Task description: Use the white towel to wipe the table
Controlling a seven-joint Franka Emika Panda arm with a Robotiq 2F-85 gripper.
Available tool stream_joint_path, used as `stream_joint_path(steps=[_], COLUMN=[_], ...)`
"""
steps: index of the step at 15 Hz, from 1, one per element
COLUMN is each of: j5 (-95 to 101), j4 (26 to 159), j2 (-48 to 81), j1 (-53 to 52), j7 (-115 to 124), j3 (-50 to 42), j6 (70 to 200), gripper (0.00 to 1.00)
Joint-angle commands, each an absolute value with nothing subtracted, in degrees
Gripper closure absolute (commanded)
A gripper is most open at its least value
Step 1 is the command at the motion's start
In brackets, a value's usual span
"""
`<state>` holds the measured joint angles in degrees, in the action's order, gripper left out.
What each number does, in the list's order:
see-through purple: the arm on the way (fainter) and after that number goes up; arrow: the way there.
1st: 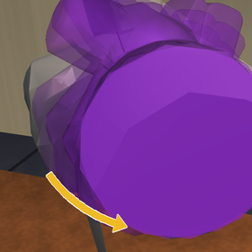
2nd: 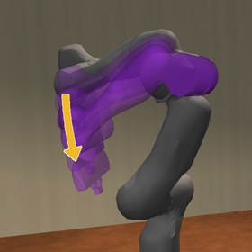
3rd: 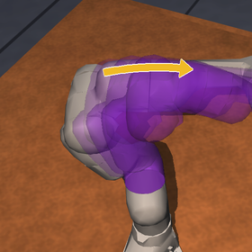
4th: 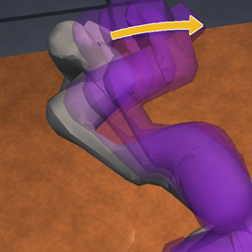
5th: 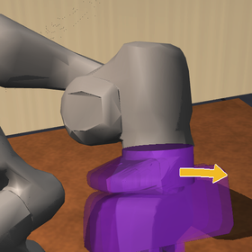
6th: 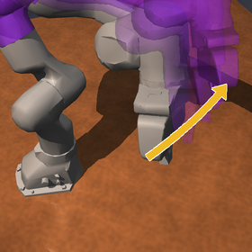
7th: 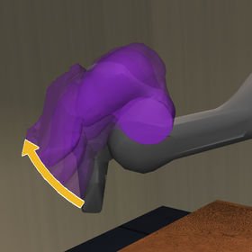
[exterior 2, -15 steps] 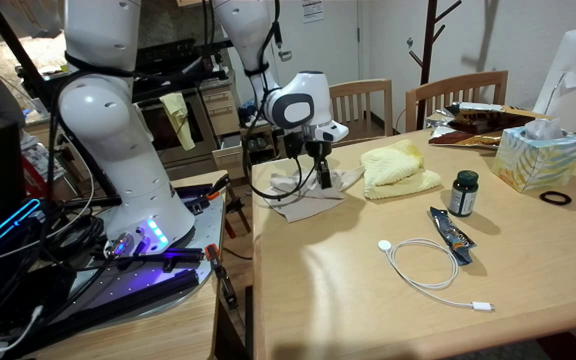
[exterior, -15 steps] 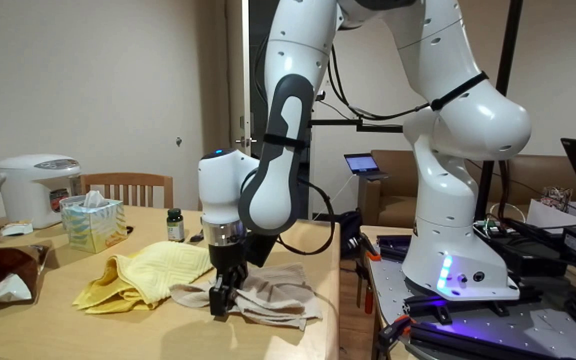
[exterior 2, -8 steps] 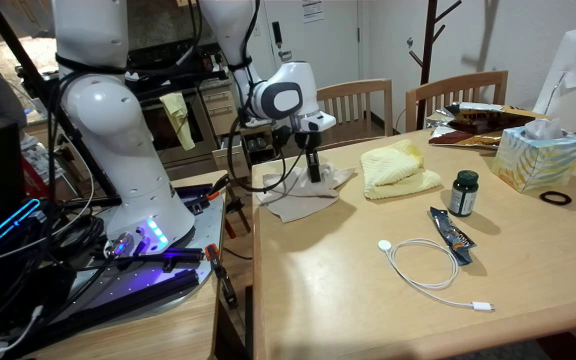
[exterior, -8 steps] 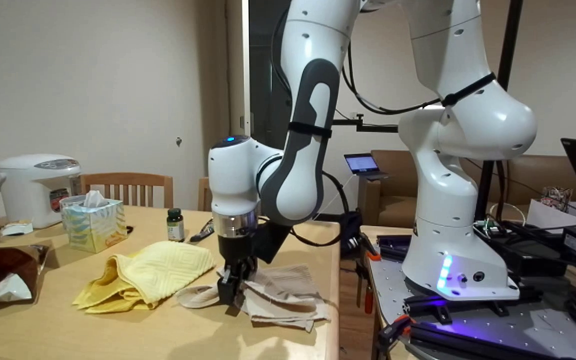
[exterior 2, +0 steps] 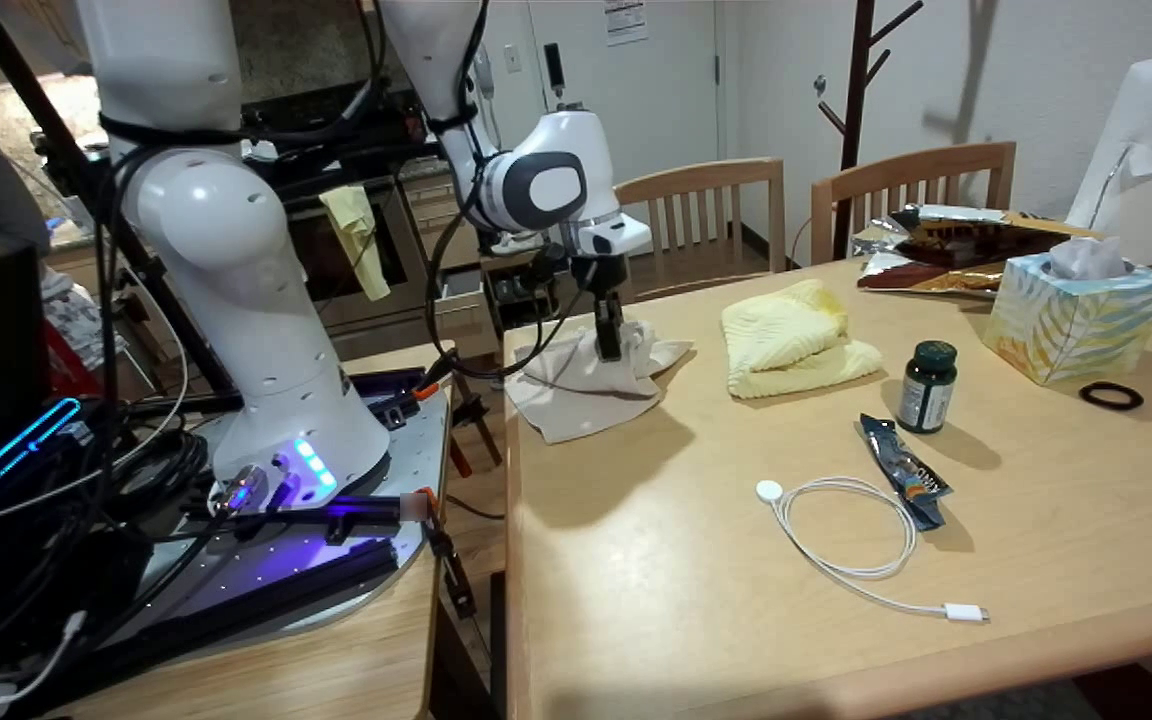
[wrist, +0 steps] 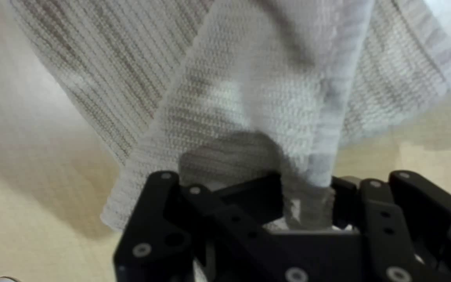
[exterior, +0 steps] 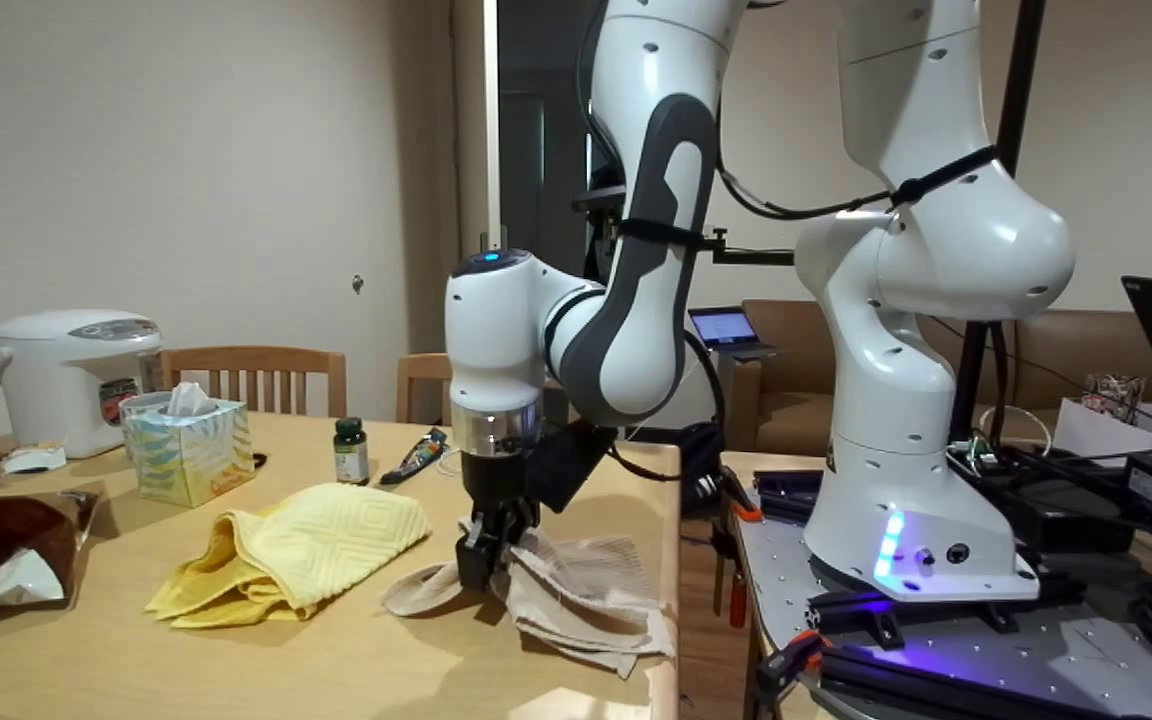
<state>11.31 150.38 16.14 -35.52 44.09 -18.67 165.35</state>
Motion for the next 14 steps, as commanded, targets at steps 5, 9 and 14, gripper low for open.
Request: stream_joint_path(steps=[5, 9, 14], j5=[18.05, 18.63, 15.15], j4=[156.24, 157.26, 155.7], j2=[7.15, 3.72, 4.3], j1=[-29.03, -22.18, -15.79], j7=[48.36, 46.92, 42.94], j3=[-15.25, -9.63, -2.21], j6=[160.33, 157.62, 156.54], gripper=[1.0, 1.0, 0.68])
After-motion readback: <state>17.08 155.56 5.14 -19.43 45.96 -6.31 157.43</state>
